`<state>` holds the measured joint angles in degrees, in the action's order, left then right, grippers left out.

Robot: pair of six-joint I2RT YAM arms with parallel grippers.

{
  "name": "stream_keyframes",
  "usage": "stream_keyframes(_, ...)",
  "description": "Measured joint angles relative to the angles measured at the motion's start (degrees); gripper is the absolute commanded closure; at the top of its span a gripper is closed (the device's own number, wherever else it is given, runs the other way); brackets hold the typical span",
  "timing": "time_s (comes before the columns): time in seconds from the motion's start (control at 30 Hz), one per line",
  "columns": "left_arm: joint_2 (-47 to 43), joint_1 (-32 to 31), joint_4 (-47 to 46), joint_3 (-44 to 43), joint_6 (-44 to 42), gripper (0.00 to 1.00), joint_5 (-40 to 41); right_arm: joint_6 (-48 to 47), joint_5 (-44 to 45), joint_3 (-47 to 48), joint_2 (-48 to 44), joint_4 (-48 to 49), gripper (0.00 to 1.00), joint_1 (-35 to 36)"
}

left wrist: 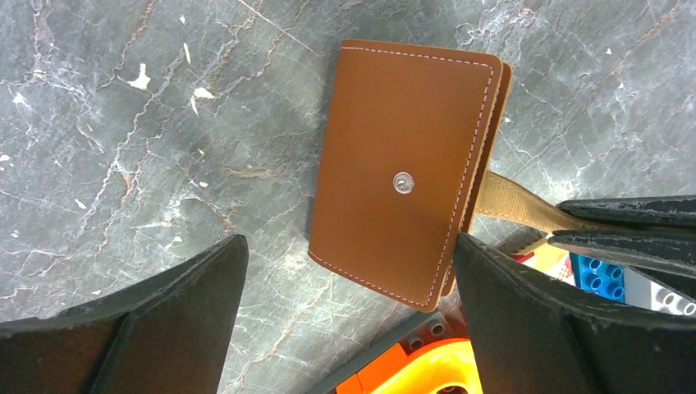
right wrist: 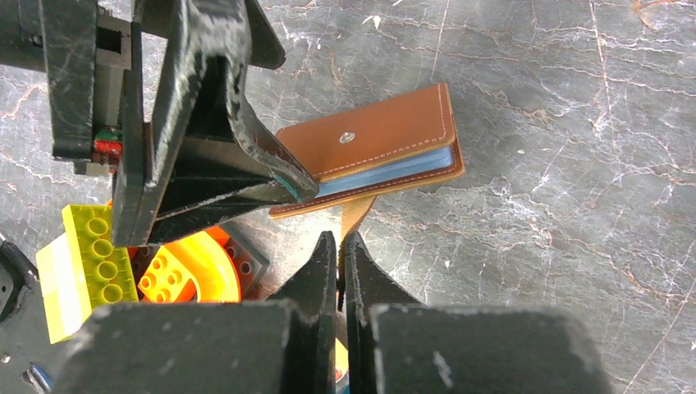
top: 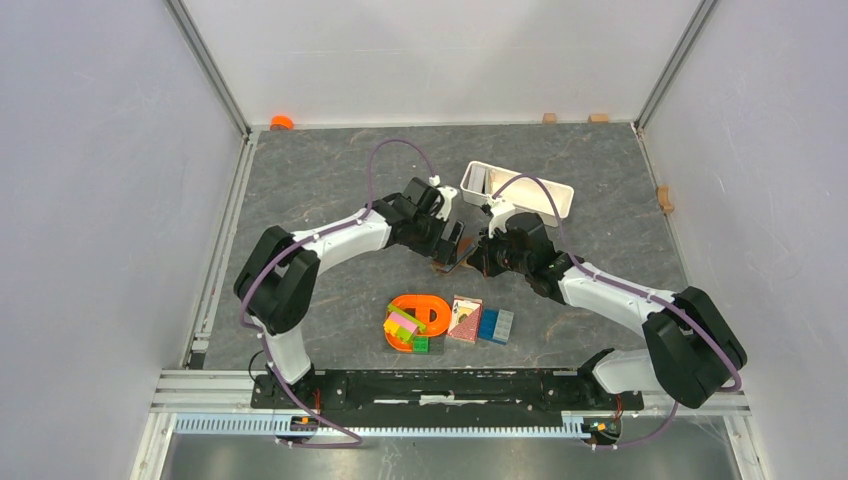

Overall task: Put the credit cards into the card holder
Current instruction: Open the card holder at the center of the board.

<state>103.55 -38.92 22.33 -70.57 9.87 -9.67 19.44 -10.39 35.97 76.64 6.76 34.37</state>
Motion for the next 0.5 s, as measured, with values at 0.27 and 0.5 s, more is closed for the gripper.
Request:
stream_keyframes(0.27,-0.04,-1.97,-0.02,0.02,-1.14,0.08,4.04,0.02,-0.61,0.0,-0.26,0.0,1.0,0.0)
stream_keyframes(0.5,-1.62,-3.63,-0.28,0.59,-2.05,0.24,9.03,0.09,-1.88,-0.11,-0.7,0.09,1.0,0.0)
